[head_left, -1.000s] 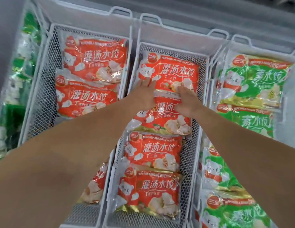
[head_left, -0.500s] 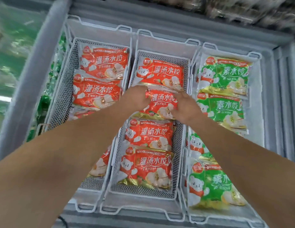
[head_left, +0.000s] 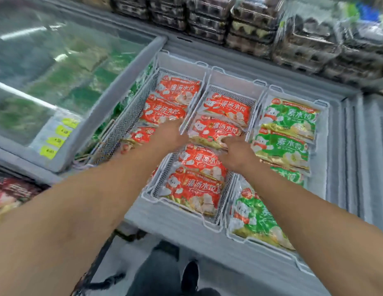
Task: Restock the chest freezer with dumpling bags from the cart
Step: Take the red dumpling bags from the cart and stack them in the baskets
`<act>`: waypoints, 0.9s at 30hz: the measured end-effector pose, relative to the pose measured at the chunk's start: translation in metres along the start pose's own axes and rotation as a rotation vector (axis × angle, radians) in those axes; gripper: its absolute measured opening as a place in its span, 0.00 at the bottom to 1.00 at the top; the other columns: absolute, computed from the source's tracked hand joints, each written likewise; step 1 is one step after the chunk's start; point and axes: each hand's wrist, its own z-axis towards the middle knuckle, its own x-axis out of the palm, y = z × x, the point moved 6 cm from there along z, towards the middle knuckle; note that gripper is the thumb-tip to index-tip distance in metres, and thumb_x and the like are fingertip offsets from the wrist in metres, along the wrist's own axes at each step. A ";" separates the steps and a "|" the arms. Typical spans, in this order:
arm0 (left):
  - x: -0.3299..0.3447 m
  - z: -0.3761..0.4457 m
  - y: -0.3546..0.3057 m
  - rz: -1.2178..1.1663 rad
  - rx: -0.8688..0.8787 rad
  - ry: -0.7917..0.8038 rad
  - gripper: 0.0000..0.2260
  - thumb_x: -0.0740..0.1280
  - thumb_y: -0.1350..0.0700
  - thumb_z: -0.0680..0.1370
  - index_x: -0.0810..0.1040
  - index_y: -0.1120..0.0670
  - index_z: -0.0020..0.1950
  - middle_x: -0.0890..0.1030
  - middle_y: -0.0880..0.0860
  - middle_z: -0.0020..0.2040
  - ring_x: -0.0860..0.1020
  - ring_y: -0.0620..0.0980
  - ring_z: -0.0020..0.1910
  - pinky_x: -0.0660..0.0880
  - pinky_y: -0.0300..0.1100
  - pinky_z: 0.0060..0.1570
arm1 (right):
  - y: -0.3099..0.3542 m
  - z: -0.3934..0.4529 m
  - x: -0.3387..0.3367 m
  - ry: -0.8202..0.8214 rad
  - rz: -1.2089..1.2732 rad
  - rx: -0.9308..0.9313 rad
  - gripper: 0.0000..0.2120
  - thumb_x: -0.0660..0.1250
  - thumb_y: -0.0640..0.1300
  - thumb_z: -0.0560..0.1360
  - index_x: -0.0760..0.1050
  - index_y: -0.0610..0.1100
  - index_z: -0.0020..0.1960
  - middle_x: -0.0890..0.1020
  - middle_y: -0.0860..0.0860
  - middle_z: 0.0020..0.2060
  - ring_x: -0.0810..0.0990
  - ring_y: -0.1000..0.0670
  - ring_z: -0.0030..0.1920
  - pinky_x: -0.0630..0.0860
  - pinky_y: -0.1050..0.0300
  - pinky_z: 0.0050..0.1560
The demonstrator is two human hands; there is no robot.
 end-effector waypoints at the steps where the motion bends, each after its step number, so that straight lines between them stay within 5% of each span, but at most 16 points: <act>1: -0.004 -0.018 0.006 -0.015 -0.029 -0.017 0.27 0.65 0.48 0.80 0.66 0.56 0.76 0.73 0.59 0.71 0.76 0.59 0.65 0.73 0.53 0.66 | 0.009 -0.011 0.000 -0.007 -0.010 -0.024 0.31 0.66 0.49 0.77 0.62 0.41 0.76 0.68 0.39 0.72 0.69 0.38 0.70 0.70 0.48 0.69; 8: -0.032 -0.121 0.057 -0.018 -0.164 -0.132 0.26 0.64 0.49 0.79 0.68 0.55 0.76 0.78 0.58 0.66 0.78 0.59 0.60 0.75 0.48 0.57 | 0.078 -0.068 0.012 -0.028 -0.055 -0.202 0.29 0.66 0.50 0.77 0.64 0.43 0.75 0.69 0.42 0.71 0.69 0.40 0.69 0.71 0.48 0.66; 12: -0.045 -0.174 0.095 -0.075 -0.252 -0.172 0.25 0.65 0.46 0.80 0.69 0.55 0.75 0.78 0.57 0.67 0.76 0.59 0.64 0.73 0.48 0.61 | 0.128 -0.090 0.027 -0.026 -0.076 -0.302 0.28 0.66 0.50 0.78 0.65 0.42 0.75 0.68 0.41 0.72 0.68 0.39 0.71 0.68 0.48 0.69; 27: -0.060 -0.401 0.350 -0.312 -0.551 -0.289 0.27 0.64 0.46 0.76 0.70 0.51 0.74 0.79 0.53 0.66 0.80 0.56 0.57 0.78 0.49 0.57 | 0.395 -0.198 0.186 0.140 -0.187 -0.607 0.26 0.64 0.49 0.79 0.65 0.44 0.75 0.67 0.44 0.72 0.70 0.42 0.69 0.71 0.51 0.65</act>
